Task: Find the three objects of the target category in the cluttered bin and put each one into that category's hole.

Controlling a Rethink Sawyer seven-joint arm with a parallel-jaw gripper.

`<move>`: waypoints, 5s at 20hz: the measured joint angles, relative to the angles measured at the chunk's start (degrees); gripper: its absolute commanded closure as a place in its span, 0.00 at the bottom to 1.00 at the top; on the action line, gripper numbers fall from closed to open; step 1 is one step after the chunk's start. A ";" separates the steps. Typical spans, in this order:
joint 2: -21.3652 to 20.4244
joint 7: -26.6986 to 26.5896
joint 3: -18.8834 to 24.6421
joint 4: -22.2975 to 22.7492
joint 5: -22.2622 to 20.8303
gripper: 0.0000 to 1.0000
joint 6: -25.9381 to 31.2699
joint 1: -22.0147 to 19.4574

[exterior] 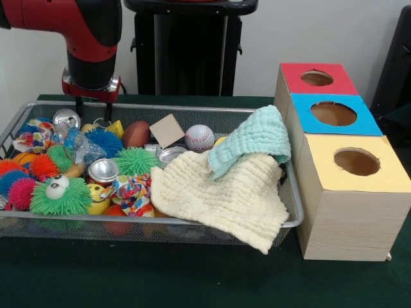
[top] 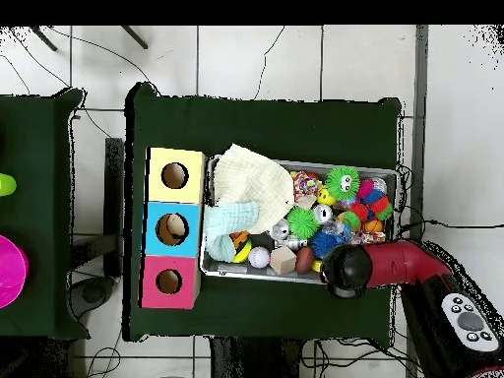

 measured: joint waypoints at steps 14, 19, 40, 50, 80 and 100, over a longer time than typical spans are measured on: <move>3.18 0.00 -1.64 -1.68 -1.52 0.00 -5.71 0.19; 3.99 0.00 -2.53 -2.01 -2.33 1.00 -8.03 0.54; -3.37 0.00 0.07 5.39 7.12 1.00 -11.34 -2.57; -17.02 0.00 7.94 11.96 22.97 1.00 -2.59 -5.35; -27.23 1.32 12.64 35.69 44.77 1.00 -23.85 12.47; -34.85 1.38 9.88 41.22 64.01 1.00 -24.62 23.71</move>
